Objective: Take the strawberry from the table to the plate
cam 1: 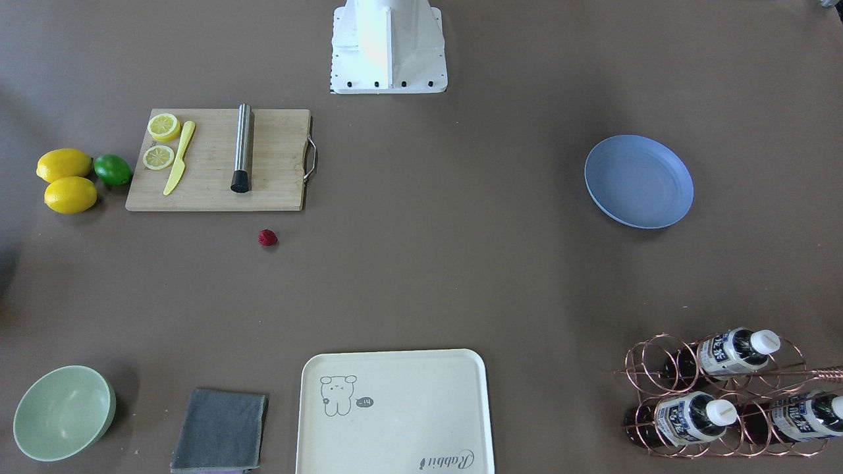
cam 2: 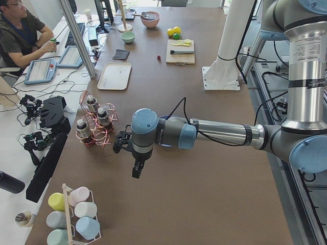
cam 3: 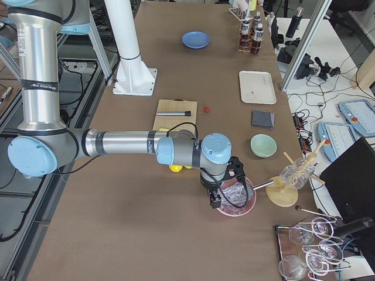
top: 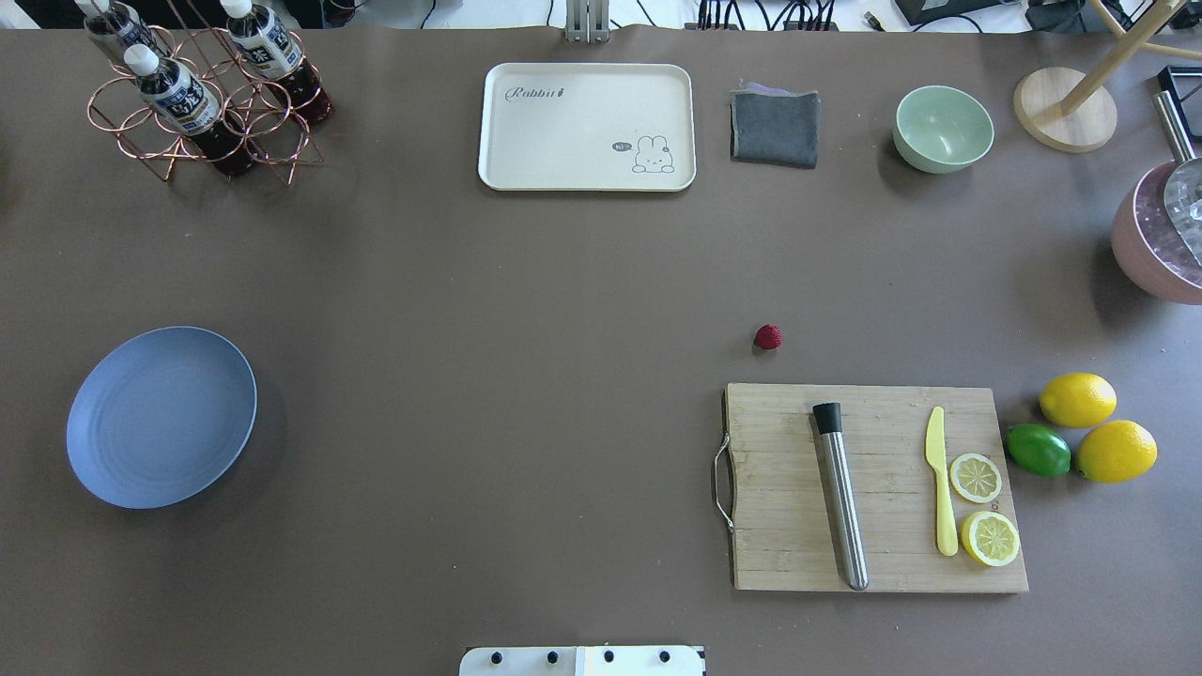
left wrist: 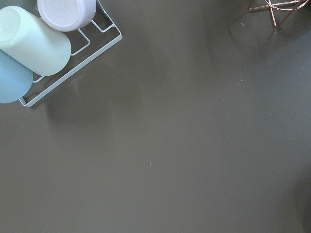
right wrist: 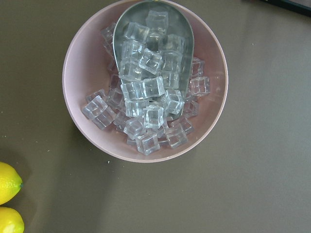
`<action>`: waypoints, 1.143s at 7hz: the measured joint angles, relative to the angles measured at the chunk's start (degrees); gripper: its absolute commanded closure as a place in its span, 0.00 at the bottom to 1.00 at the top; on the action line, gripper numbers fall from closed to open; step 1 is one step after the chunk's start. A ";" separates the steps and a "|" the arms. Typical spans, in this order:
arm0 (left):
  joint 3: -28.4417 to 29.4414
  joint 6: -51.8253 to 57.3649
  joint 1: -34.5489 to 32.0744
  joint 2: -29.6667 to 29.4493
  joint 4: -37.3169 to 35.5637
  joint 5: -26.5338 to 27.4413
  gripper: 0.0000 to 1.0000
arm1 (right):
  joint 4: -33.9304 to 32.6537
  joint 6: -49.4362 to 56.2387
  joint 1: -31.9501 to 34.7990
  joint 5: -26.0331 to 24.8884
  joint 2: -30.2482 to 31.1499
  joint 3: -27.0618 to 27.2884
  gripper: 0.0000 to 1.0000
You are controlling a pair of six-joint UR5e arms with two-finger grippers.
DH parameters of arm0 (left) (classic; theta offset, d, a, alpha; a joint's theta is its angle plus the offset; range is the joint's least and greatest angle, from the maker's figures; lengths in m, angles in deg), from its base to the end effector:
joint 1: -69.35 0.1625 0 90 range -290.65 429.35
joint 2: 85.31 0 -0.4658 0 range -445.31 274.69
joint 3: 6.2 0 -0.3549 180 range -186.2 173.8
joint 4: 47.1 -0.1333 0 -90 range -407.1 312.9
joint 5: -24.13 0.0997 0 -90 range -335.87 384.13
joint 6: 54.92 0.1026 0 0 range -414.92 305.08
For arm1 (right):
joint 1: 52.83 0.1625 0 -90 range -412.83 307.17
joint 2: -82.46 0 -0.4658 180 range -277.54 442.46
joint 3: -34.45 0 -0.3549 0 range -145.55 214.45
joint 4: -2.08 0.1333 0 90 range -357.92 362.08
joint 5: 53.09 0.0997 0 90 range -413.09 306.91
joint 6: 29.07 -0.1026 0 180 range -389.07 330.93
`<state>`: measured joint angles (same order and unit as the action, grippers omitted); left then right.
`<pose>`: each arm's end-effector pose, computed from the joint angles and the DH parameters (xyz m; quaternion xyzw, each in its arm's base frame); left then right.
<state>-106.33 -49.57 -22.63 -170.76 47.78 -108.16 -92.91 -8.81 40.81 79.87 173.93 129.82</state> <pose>-0.0790 -0.4256 0.6489 0.1078 0.3531 0.0602 0.9274 0.0912 -0.4355 0.6810 0.0672 -0.3601 -0.1310 0.9212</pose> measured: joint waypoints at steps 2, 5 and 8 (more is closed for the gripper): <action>2.43 0.00 0.81 -0.54 2.49 -0.10 0.02 | -0.08 -0.32 -0.39 0.38 0.32 -0.25 0.00; 3.16 0.10 2.80 -0.47 4.00 -0.30 0.03 | -0.18 -0.70 -1.29 0.96 0.57 -0.80 0.00; 2.68 0.07 4.00 -0.38 4.17 -0.46 0.03 | 0.09 -0.89 -1.38 1.97 1.22 0.15 0.00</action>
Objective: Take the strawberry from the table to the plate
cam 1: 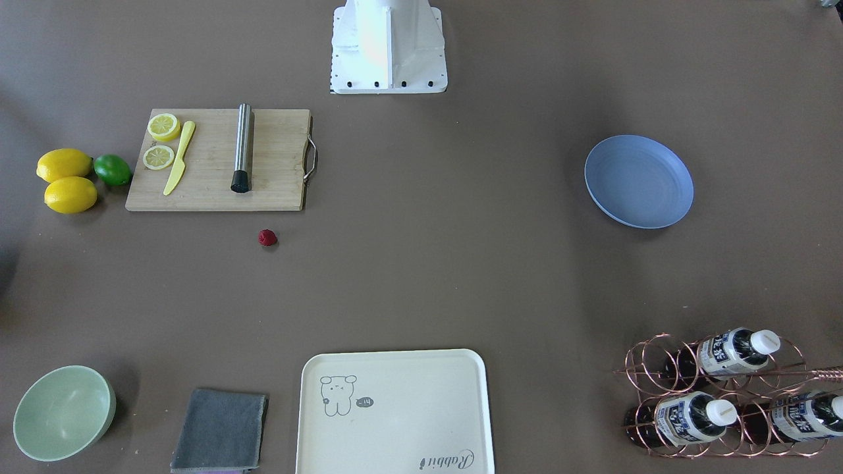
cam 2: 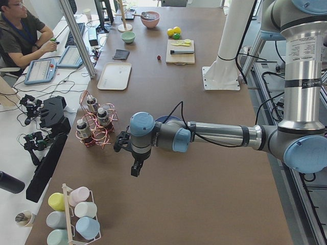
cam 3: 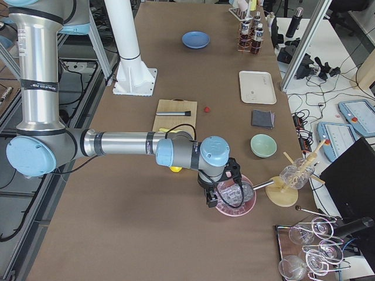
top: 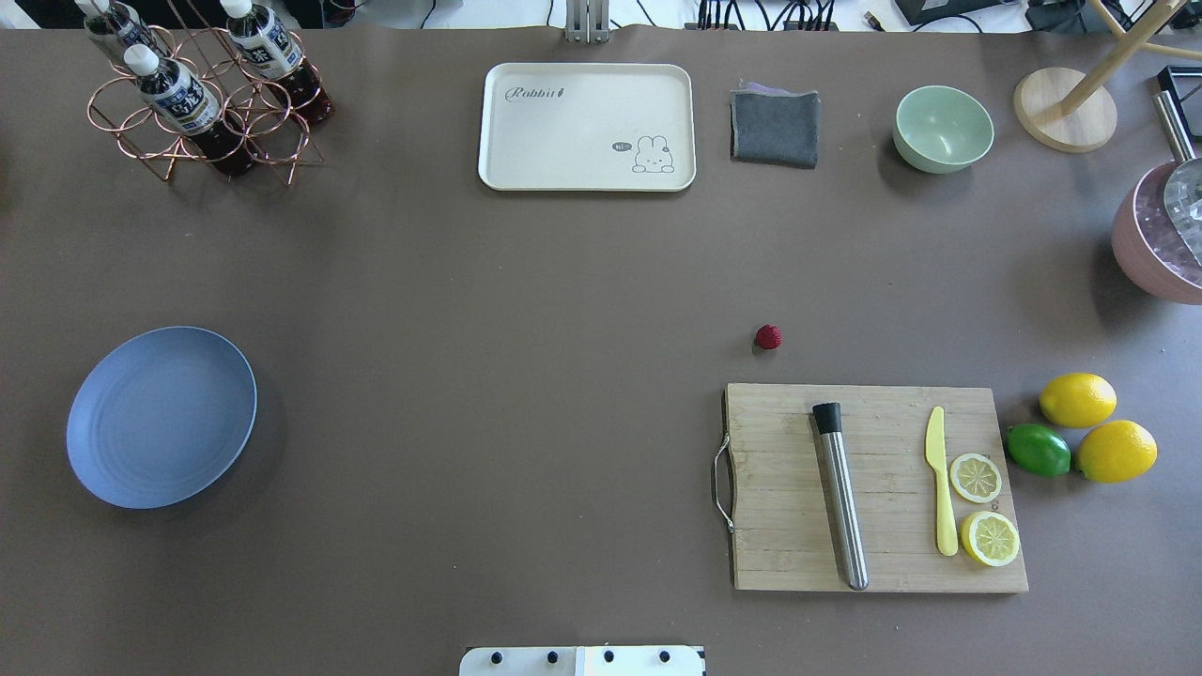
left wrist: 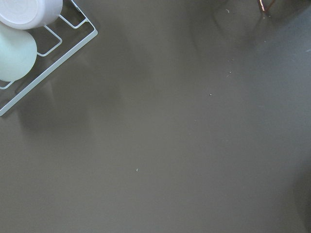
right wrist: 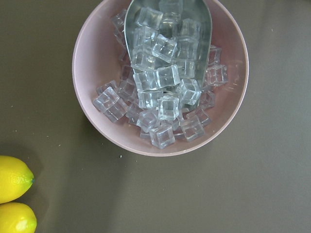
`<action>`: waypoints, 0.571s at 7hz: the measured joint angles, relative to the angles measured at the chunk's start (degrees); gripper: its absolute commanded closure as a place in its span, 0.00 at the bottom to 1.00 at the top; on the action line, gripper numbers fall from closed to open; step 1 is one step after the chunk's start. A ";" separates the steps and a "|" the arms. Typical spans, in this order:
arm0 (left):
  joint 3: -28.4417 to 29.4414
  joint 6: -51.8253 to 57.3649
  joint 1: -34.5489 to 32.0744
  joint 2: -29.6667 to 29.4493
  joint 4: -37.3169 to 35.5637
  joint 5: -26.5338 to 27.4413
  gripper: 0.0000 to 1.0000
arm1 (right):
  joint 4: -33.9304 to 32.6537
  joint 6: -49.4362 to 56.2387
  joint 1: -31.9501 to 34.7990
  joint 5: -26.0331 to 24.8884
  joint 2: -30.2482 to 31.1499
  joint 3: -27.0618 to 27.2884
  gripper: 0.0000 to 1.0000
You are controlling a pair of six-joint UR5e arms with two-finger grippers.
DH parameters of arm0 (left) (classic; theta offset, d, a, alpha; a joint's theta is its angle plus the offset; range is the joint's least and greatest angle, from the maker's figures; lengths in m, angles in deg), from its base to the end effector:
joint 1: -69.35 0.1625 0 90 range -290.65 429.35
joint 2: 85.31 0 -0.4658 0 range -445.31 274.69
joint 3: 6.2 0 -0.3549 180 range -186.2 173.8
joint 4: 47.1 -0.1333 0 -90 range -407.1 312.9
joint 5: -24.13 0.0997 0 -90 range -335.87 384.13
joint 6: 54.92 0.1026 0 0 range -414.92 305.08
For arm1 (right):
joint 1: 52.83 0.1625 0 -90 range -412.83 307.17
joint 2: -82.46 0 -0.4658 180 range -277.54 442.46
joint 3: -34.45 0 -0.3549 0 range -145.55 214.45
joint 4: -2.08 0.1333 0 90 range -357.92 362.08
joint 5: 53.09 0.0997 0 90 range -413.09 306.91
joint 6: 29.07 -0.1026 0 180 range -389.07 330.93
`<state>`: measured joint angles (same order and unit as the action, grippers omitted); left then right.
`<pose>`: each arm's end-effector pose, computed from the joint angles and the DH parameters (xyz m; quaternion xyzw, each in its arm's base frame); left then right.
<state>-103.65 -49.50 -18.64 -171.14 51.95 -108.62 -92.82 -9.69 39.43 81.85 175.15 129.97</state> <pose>-0.0484 -0.4359 0.6591 0.1107 0.3592 0.0990 0.9213 0.0777 -0.4269 0.6864 0.0553 -0.3785 -0.1307 0.9147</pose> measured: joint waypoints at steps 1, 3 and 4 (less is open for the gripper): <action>-0.10 -0.34 0.09 -0.24 0.11 -0.16 0.03 | 0.12 -0.01 -0.03 0.27 0.63 0.90 0.00; -0.18 -3.34 0.47 -0.38 0.63 -3.44 0.02 | 0.06 -0.71 -0.26 0.16 1.08 2.32 0.00; -0.04 -4.51 0.54 0.29 0.77 -6.16 0.02 | 0.16 -1.28 -0.54 -0.09 1.18 2.24 0.00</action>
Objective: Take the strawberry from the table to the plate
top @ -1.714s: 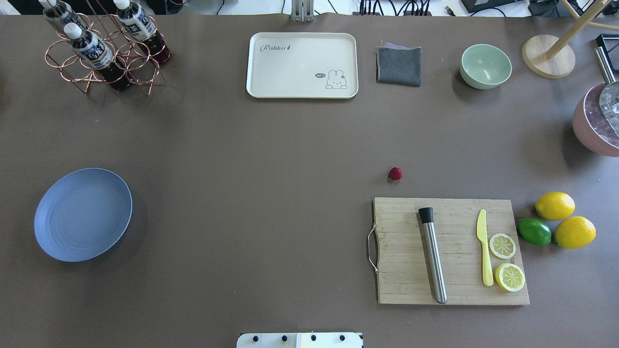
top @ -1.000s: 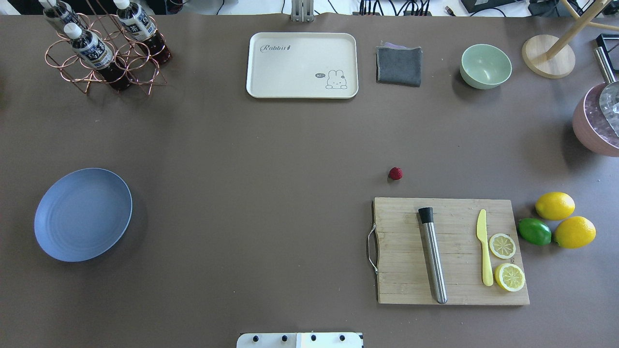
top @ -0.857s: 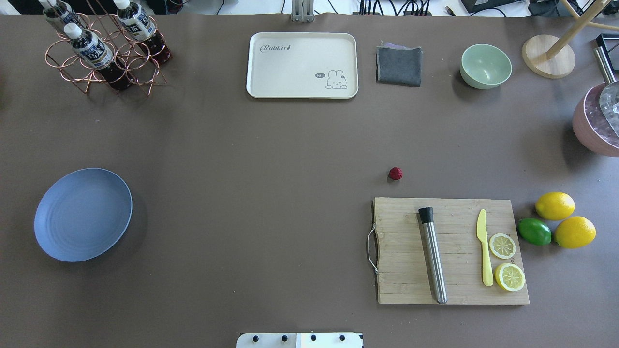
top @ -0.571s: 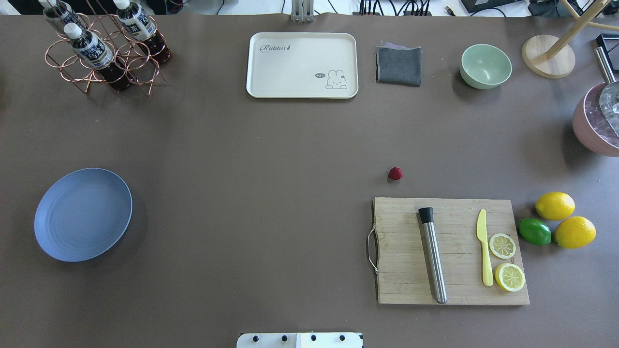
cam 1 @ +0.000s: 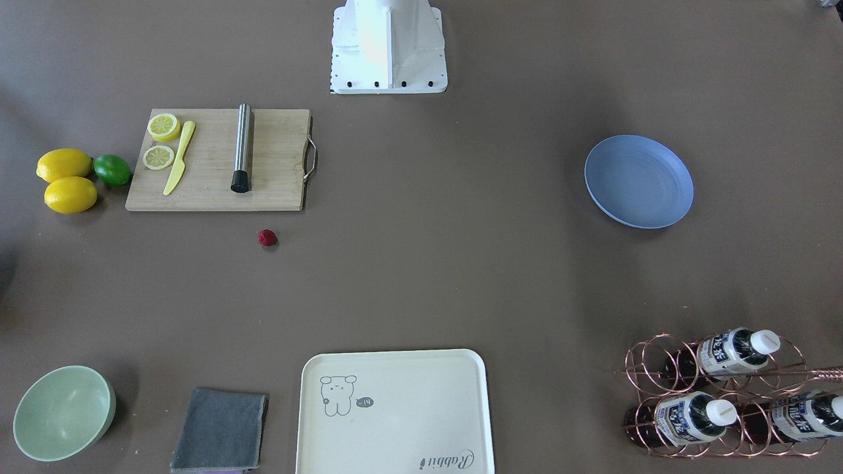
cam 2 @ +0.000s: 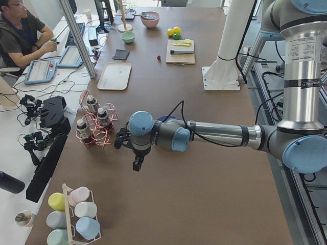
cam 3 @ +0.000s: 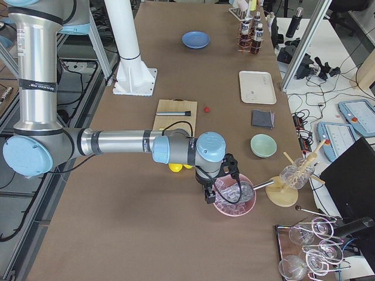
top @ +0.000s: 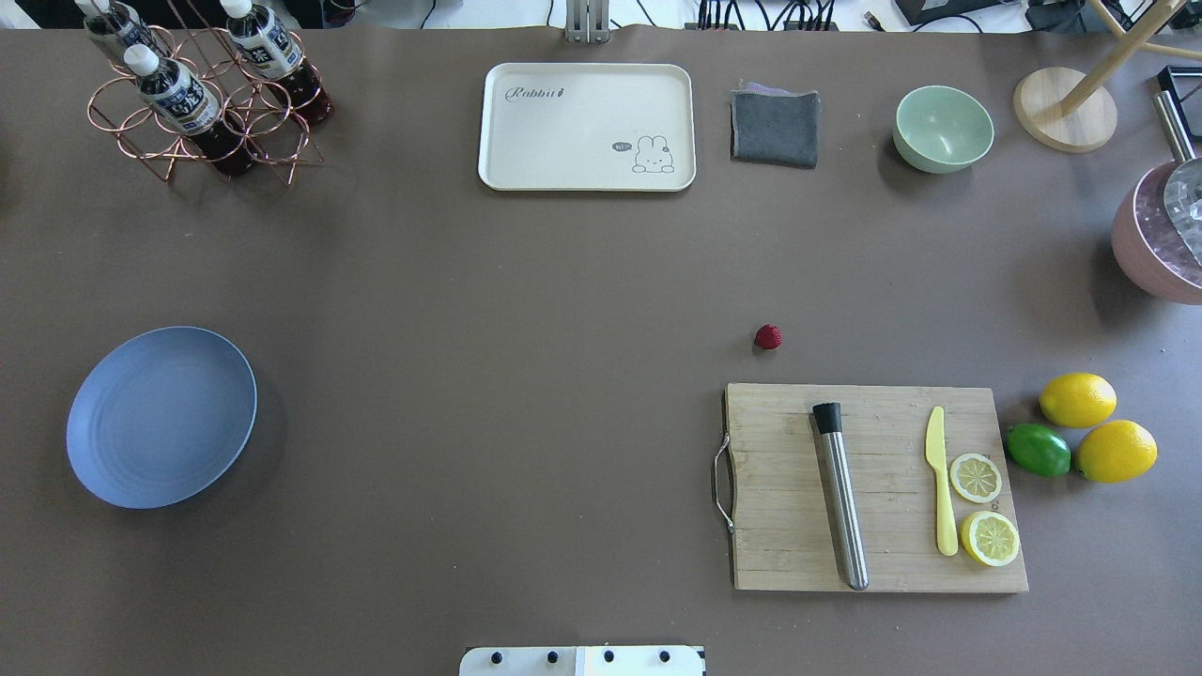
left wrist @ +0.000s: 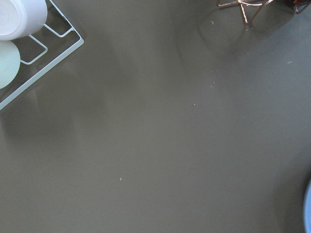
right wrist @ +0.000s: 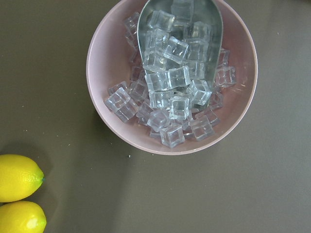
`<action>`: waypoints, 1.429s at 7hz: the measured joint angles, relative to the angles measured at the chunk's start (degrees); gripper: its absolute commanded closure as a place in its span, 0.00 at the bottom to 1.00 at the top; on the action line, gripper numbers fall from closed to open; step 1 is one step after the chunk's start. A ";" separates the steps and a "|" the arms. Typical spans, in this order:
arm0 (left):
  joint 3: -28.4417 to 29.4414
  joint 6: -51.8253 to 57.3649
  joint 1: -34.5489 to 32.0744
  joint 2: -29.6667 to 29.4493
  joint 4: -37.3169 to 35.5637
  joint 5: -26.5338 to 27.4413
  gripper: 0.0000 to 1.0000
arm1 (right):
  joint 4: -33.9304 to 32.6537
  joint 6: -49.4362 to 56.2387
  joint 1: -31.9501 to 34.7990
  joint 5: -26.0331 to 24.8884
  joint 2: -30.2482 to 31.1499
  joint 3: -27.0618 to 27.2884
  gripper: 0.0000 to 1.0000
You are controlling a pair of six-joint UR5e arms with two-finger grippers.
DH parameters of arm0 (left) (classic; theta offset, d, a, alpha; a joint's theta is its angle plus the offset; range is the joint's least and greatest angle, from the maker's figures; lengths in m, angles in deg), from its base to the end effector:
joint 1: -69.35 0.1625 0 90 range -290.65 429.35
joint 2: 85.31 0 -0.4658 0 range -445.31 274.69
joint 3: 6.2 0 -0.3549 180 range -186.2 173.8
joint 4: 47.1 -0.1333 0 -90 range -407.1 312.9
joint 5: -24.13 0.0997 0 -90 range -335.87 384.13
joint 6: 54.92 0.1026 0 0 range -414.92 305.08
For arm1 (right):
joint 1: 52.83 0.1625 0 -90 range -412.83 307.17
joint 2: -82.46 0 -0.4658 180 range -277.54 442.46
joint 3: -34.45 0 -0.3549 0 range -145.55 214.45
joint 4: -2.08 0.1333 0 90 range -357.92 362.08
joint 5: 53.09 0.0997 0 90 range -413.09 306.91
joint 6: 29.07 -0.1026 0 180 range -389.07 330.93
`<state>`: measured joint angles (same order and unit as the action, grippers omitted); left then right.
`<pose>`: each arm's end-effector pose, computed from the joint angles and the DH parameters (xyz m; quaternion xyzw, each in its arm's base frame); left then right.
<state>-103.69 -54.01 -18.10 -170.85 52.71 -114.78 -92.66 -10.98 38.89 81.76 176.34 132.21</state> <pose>-0.0368 -0.4324 0.6517 0.0959 0.4128 0.0736 0.9028 0.0736 -0.4191 0.6774 0.0588 -0.3770 -0.1288 0.9153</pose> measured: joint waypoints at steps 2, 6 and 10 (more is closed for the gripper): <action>-0.15 -3.93 0.13 0.90 0.93 -1.52 0.02 | 0.19 -0.34 -1.04 -0.60 0.14 -0.40 0.00; 0.55 -6.55 0.85 1.31 5.49 -1.40 0.02 | 0.31 -0.73 -1.77 -0.73 0.11 -0.48 0.00; 0.88 -6.70 1.10 1.61 5.72 -1.28 0.03 | 0.34 -0.97 -1.80 -0.69 -0.04 -0.02 0.00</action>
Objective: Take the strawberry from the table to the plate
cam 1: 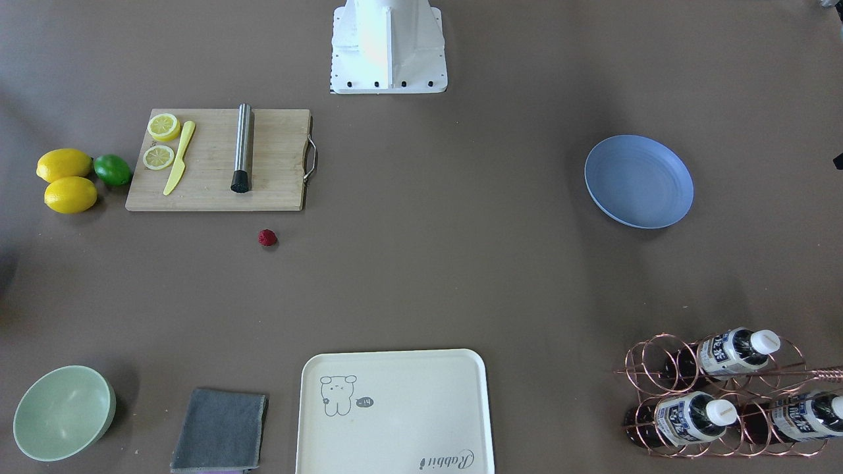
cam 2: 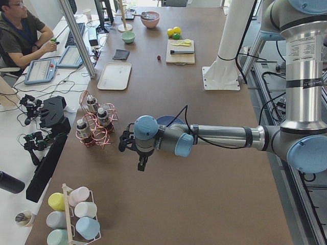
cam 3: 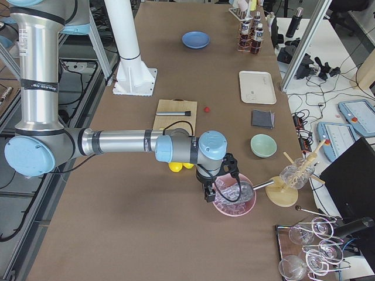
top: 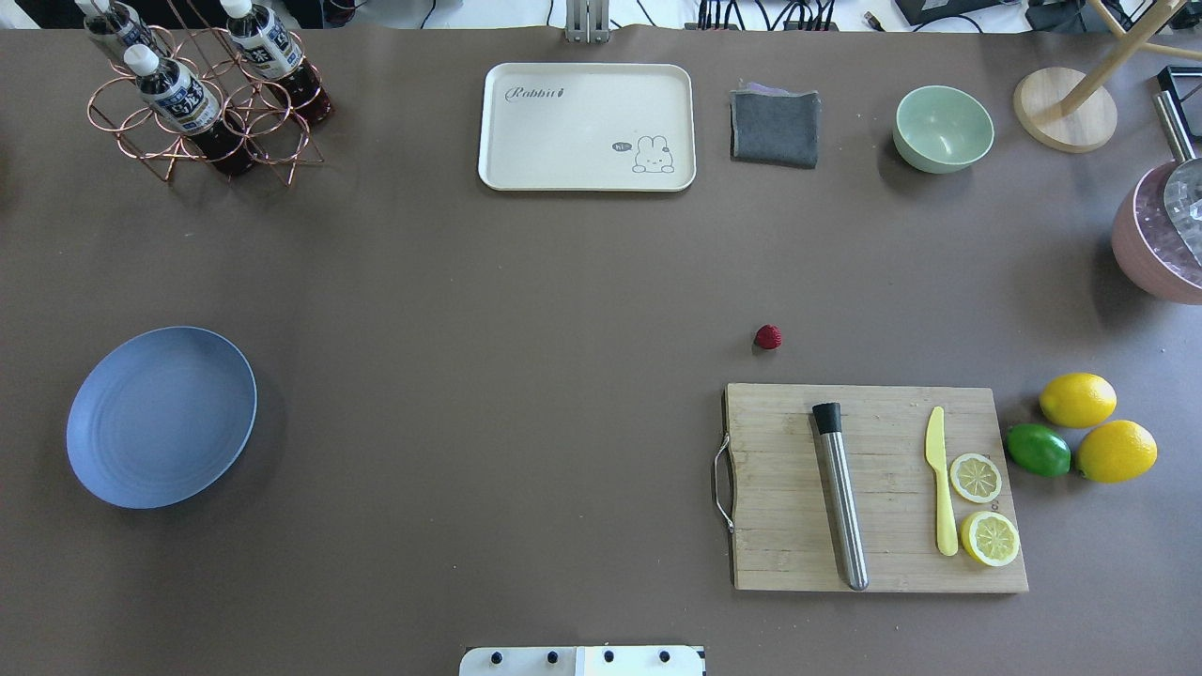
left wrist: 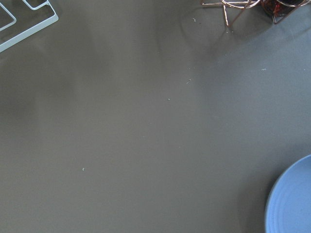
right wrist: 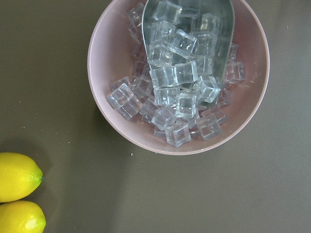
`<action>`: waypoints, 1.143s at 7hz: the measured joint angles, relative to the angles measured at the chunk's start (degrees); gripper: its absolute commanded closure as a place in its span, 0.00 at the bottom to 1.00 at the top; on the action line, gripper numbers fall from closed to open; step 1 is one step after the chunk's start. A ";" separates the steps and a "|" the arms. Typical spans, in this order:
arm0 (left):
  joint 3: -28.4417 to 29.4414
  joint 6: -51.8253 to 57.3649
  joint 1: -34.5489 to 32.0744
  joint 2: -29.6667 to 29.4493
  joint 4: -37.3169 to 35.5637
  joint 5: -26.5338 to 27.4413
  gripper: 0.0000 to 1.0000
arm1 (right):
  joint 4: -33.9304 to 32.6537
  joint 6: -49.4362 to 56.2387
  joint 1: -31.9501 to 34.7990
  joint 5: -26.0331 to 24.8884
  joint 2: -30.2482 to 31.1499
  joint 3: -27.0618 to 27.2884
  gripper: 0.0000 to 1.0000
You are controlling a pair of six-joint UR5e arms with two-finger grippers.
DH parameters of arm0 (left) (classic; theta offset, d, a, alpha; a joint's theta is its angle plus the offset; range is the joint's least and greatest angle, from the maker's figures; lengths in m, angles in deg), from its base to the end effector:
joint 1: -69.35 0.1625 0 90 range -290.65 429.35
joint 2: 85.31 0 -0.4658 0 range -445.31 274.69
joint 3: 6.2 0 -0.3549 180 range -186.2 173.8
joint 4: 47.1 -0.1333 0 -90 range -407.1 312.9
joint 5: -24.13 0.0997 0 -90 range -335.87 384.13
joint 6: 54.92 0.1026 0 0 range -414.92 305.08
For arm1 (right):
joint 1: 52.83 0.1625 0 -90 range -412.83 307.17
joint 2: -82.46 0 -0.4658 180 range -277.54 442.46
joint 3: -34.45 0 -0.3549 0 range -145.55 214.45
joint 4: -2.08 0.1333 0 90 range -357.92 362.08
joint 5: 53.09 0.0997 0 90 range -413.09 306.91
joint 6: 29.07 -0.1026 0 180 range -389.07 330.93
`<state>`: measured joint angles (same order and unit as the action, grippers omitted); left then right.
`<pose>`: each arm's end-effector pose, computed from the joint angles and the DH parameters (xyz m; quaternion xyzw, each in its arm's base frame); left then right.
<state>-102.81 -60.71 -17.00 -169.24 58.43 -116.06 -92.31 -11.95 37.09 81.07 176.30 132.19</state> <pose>-0.0277 -0.4222 0.6579 0.0916 0.4289 0.0425 0.8977 0.0612 -0.4220 0.6776 0.0518 -0.3723 -0.1370 0.9165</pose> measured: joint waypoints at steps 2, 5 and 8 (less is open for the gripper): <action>0.21 0.18 0.03 0.02 0.02 1.33 0.03 | 0.02 -0.05 0.00 0.07 0.18 -0.06 0.00; -1.20 -6.40 6.42 -0.14 2.60 3.88 0.03 | -0.08 -0.69 -0.16 0.62 0.27 -0.76 0.00; -0.98 -24.31 20.40 -0.03 16.29 5.89 0.10 | -0.03 -1.30 -1.91 2.17 -0.18 -0.70 0.00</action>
<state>-103.78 -85.02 3.41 -169.28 74.73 -110.17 -92.35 -13.25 35.18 83.23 176.11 131.49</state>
